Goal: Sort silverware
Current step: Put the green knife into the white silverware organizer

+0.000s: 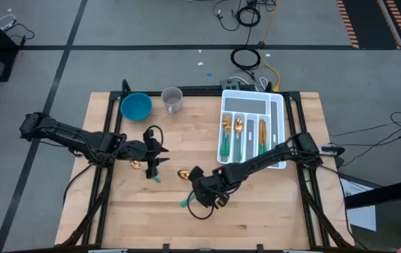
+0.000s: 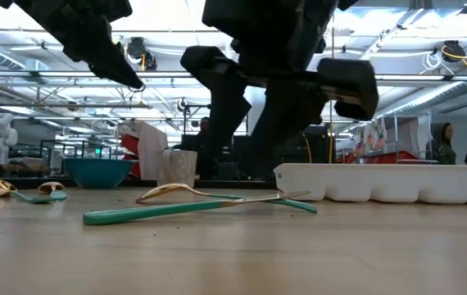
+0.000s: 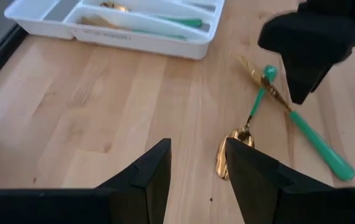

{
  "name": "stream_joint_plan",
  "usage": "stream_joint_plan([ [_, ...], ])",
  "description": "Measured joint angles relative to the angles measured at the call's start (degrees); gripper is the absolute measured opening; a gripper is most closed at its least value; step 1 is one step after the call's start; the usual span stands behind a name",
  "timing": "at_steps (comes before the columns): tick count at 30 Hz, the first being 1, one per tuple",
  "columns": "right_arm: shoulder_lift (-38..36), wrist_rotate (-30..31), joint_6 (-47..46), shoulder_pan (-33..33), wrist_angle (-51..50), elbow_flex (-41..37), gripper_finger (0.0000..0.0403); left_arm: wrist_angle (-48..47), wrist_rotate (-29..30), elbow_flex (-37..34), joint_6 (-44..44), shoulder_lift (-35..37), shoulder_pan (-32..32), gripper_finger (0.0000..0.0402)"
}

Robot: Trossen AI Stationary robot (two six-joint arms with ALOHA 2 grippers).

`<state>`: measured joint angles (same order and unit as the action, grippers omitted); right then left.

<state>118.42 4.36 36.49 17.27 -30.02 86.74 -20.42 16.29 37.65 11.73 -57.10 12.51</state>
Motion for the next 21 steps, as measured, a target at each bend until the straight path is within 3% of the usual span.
stream_joint_plan([
  [21, 3.7, -1.7, -3.2, -1.9, -2.3, 0.0, 0.0179, -0.1, 0.0, -0.7, -0.1, 0.0, 0.0, 0.016],
])
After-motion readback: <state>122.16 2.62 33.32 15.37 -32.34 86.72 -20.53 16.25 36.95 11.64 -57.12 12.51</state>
